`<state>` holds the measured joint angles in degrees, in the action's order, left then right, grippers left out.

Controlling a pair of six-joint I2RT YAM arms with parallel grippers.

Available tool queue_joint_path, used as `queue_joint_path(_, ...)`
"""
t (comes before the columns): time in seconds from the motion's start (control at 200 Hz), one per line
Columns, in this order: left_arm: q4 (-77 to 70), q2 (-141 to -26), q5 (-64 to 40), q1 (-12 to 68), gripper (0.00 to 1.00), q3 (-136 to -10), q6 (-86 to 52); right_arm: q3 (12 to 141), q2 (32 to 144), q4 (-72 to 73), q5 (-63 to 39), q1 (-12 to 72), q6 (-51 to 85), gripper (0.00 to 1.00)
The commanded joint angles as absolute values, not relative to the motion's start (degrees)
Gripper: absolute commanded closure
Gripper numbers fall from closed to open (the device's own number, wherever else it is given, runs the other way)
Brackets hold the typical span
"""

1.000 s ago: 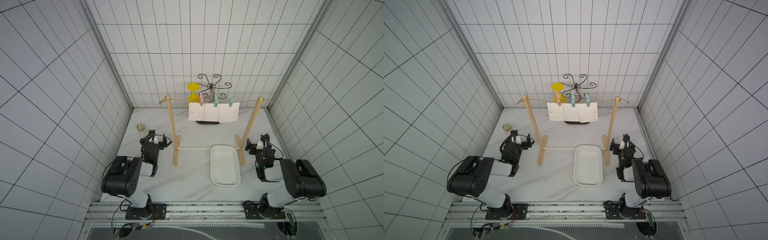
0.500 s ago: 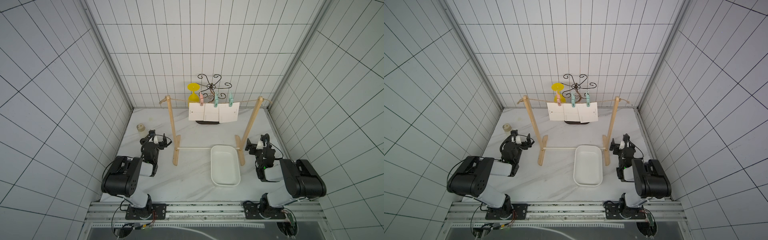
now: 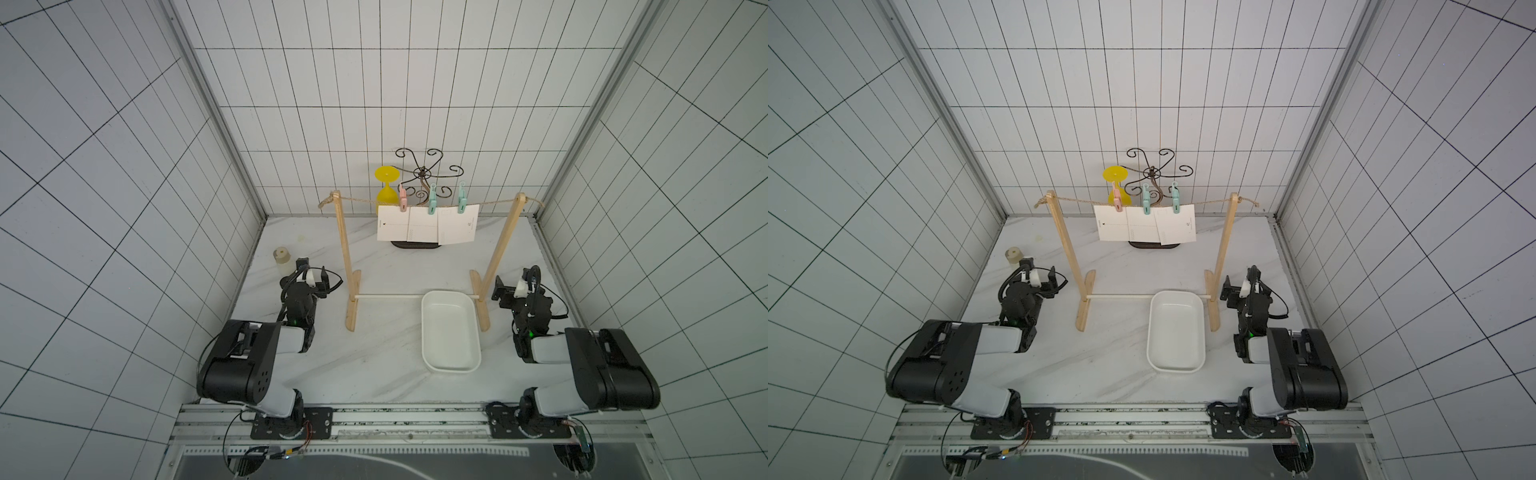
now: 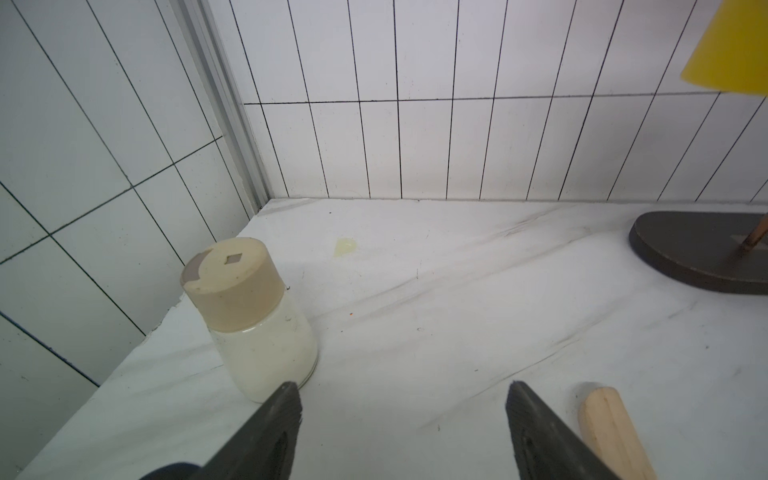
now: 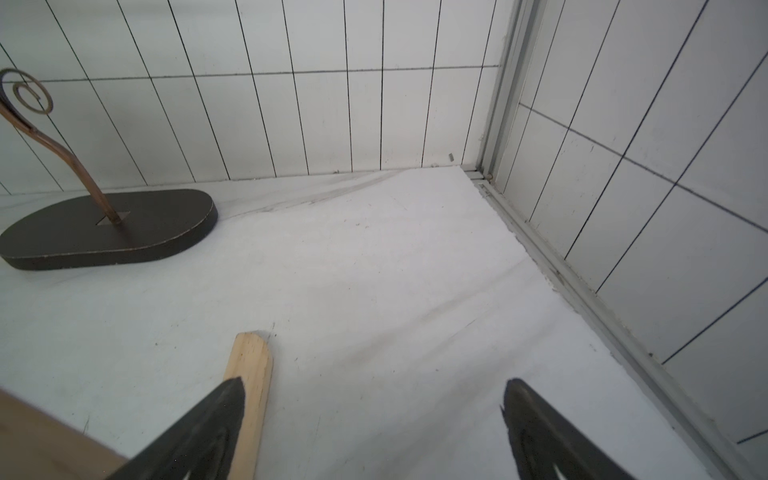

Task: Remove the postcards from the strings
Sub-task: Pinch the postcard on the clothesline.

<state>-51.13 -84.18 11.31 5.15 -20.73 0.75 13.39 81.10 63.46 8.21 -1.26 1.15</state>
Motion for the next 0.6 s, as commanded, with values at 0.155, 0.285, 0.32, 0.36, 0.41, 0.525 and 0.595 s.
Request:
queue_joint_path(0.155,-38.35,-70.92,16.82,7.45,0.3,-24.02,-3.94,19.52,65.79,45.55,12.5,-1.17,8.96,0.08)
queue_joint_path(0.285,-30.8,-65.5,20.45,12.09,0.3,-27.36,-4.22,22.76,59.85,36.41,16.59,-0.29,9.75,0.1)
queue_joint_path(0.32,-29.61,-64.28,21.19,12.84,0.3,-27.86,-4.7,23.44,58.21,34.45,16.61,-0.18,9.67,0.11)
queue_joint_path(0.36,-28.38,-62.76,21.03,13.07,0.3,-28.25,-6.12,24.17,56.31,32.35,16.74,-0.18,9.67,0.12)
queue_joint_path(0.41,-27.39,-60.71,19.74,13.31,0.31,-28.28,-7.59,25.3,53.92,29.31,17.01,-0.09,9.74,0.13)
queue_joint_path(0.525,-23.88,-55.74,19.76,15.05,0.33,-29.5,-8.58,27.97,49.18,23.68,15.27,0.41,10.09,0.15)
queue_joint_path(0.595,-20.43,-53.39,20.5,17.05,0.35,-31.09,-8.48,30.02,47.22,20.31,15.42,1.44,10.28,0.15)
